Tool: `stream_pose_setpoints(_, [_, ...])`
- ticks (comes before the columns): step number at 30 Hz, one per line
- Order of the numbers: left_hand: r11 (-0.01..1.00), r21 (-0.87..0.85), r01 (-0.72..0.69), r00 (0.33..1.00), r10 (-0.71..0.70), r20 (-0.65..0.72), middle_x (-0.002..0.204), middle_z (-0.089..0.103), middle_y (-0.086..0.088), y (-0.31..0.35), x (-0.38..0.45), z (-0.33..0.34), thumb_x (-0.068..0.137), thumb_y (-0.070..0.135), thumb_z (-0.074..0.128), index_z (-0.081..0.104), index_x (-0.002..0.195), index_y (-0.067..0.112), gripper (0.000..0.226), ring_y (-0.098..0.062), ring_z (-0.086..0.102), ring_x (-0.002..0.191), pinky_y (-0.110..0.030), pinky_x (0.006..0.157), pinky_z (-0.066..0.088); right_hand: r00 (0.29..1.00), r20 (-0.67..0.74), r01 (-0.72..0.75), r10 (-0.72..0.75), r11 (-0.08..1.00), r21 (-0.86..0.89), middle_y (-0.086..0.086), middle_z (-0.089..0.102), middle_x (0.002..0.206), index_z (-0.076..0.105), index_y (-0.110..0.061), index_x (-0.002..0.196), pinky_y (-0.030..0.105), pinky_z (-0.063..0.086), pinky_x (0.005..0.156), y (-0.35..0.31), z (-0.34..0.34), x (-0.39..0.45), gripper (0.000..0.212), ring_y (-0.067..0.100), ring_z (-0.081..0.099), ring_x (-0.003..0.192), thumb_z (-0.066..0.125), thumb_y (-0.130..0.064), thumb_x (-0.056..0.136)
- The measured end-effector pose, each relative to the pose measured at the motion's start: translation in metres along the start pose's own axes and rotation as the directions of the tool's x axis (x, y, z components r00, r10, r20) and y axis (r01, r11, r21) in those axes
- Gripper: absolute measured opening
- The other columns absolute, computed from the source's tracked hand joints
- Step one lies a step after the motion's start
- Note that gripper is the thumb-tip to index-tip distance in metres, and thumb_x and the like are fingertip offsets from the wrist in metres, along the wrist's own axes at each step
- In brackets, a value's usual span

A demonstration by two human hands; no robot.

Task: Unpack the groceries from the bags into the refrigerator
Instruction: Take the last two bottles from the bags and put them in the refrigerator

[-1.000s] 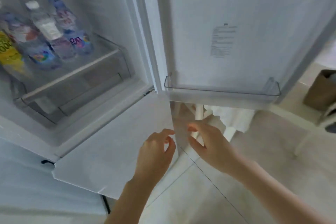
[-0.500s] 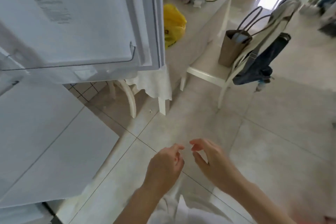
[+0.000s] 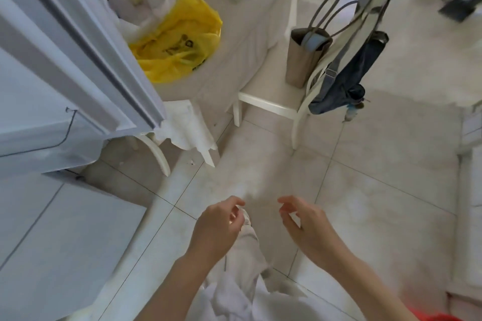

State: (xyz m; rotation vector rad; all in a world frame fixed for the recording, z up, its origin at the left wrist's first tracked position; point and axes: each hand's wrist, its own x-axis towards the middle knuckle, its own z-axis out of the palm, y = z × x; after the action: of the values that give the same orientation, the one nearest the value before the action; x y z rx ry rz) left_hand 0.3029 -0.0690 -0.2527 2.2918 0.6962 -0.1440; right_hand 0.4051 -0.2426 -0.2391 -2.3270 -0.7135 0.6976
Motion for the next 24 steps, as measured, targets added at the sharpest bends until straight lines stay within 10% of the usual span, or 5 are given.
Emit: stream_pose_setpoints(24, [0.945, -0.214, 0.249, 0.947, -0.283, -0.150, 0.084, 0.069, 0.012, 0.016, 0.334, -0.109, 0.093, 0.024, 0.055, 0.067, 0.105, 0.028, 0.017, -0.002, 0.063, 0.079, -0.028, 0.077, 0.055, 0.958, 0.160, 0.262, -0.238, 0.952, -0.155, -0.024, 0.052, 0.103, 0.054, -0.027, 0.124, 0.024, 0.047, 0.093, -0.052, -0.121, 0.387, 0.028, 0.003, 0.056, 0.102, 0.050, -0.027, 0.097])
